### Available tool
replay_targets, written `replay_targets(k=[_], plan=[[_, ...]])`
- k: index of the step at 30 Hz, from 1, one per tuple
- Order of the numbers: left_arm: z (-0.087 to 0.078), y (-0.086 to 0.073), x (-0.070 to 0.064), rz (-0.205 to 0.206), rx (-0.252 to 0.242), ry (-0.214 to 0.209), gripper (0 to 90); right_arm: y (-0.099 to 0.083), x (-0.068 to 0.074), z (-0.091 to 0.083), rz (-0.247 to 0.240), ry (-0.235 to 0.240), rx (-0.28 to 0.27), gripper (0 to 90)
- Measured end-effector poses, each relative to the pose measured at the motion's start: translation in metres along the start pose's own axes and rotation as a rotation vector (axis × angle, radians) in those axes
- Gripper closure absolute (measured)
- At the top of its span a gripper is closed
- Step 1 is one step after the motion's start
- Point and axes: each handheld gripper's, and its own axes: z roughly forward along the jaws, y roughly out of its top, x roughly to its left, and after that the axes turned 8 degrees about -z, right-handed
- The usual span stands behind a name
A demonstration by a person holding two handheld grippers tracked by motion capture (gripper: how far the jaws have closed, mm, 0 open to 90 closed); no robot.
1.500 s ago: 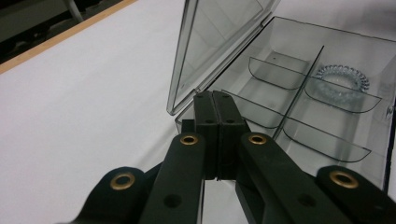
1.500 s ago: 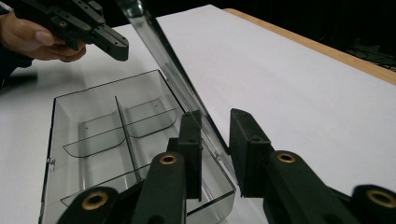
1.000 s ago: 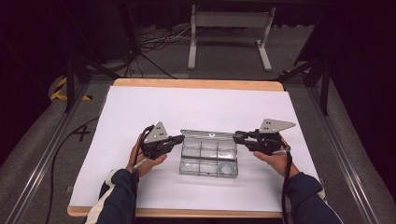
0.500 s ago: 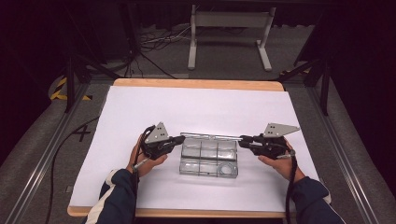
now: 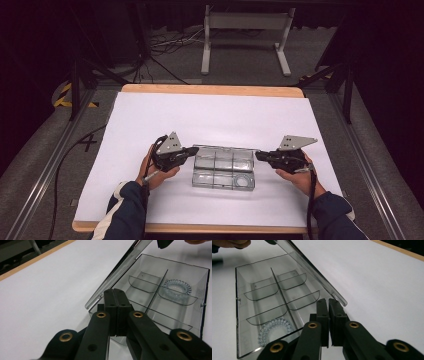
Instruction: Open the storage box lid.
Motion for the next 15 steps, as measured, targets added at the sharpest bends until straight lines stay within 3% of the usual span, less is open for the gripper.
replay_targets(k=[15], plan=[[0.003, -0.0033, -0.0027, 0.011, 0.015, -0.005, 90.0, -0.0013, 0.0021, 0.0053, 0.01, 0.011, 0.006, 90.0]])
